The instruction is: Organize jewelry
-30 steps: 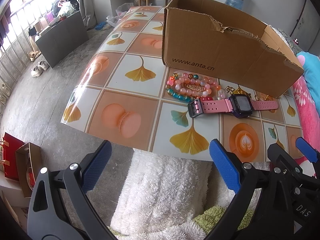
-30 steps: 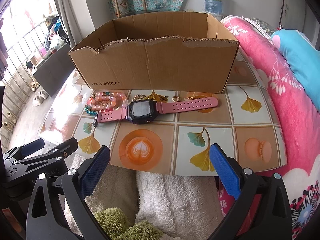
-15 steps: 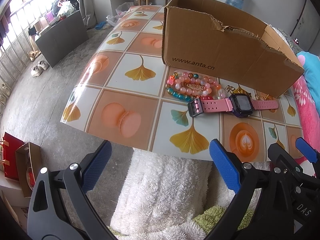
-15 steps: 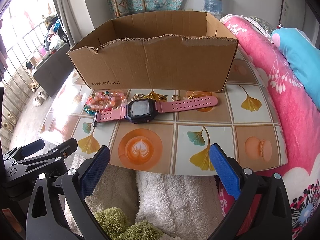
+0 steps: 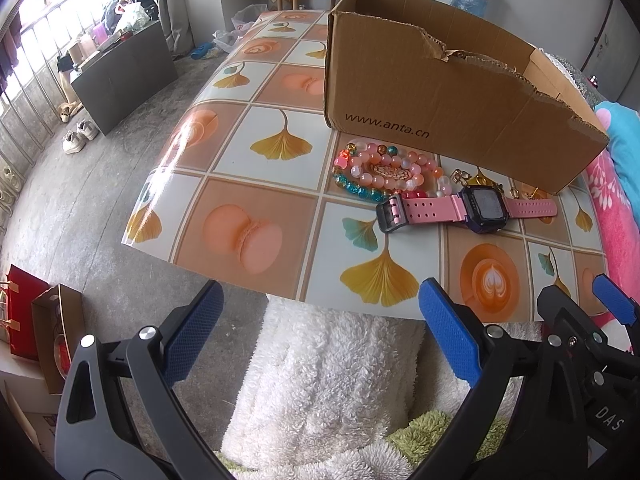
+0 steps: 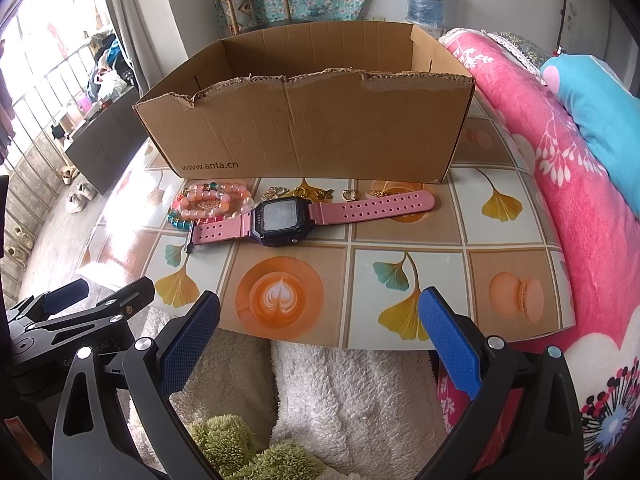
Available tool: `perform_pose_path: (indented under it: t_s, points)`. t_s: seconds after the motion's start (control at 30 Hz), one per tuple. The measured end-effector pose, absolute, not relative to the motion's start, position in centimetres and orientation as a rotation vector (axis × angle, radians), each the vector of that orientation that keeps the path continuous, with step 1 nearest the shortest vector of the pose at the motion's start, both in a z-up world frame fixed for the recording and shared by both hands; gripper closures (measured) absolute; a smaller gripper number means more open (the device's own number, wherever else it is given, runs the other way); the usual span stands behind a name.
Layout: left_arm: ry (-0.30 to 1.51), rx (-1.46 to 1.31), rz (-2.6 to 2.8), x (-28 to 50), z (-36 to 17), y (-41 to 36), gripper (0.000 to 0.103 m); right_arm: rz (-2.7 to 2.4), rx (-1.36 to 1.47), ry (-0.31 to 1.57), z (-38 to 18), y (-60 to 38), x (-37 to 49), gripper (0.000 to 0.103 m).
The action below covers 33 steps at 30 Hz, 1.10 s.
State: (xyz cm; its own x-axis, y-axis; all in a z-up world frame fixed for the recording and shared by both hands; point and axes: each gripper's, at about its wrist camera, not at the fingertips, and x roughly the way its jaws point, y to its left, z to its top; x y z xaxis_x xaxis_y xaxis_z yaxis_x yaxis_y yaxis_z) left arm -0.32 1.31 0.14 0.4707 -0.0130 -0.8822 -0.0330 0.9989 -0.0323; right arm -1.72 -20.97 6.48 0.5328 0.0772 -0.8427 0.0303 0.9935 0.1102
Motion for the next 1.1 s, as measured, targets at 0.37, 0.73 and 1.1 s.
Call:
perform_pose_path:
  t_s: [0.37,0.73,1.1]
  points:
    - [1.083,-0.044,0.014,-0.5,0.1,1.3,0.009,0.029,0.119,1.011,6.4,-21.1,-1.7,0.006]
    - [1.100,-0.029,0.024,-0.5,-0.7,1.1,0.008,0.026,0.129,1.018,6.0,-21.5,-1.6,0.006]
    - [1.131,0.000,0.040,0.3,-1.9,1.1,0.009,0.010,0.147,1.025,5.5,-22.3,-1.1,0.006]
